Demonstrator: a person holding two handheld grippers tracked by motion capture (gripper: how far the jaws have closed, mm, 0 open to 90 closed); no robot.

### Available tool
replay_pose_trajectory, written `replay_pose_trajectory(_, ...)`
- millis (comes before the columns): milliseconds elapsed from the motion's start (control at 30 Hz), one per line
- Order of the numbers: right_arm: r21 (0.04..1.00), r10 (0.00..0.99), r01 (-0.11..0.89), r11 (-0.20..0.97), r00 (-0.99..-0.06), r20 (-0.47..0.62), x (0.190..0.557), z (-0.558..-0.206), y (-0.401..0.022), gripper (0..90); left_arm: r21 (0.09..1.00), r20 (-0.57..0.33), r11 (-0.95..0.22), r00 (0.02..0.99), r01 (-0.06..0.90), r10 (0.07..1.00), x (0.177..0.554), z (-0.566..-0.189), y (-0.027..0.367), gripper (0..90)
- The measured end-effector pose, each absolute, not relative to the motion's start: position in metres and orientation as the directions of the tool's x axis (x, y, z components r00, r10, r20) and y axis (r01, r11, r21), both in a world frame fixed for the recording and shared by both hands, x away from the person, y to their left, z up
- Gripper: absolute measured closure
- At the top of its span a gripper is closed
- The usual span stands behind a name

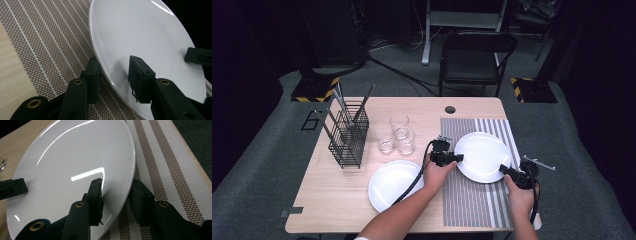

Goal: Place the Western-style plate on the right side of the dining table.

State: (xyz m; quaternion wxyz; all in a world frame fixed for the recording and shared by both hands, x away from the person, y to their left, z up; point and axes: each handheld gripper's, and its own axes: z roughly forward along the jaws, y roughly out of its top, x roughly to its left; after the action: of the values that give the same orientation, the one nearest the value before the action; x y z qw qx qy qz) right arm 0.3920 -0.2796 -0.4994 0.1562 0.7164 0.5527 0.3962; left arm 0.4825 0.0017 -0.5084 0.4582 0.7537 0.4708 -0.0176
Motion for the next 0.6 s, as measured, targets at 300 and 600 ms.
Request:
replay_pose_trajectory(300,0.660,0.915,0.666,-0.347,0.085,0.395,0.3928,-0.5011,-0.2811,63.5,0.670,-0.465,-0.131,0.551,0.731,0.693,0.4828,-0.5109,-0.0003,61.9)
replay_pose_trajectory(600,0.660,0.918,0.669,-0.340,0.084,0.388,0.3939,-0.5037,-0.2823,63.5,0.665,-0.465,-0.134,0.547,0.735,0.696,0.4838,-0.5140,-0.0020,61.8)
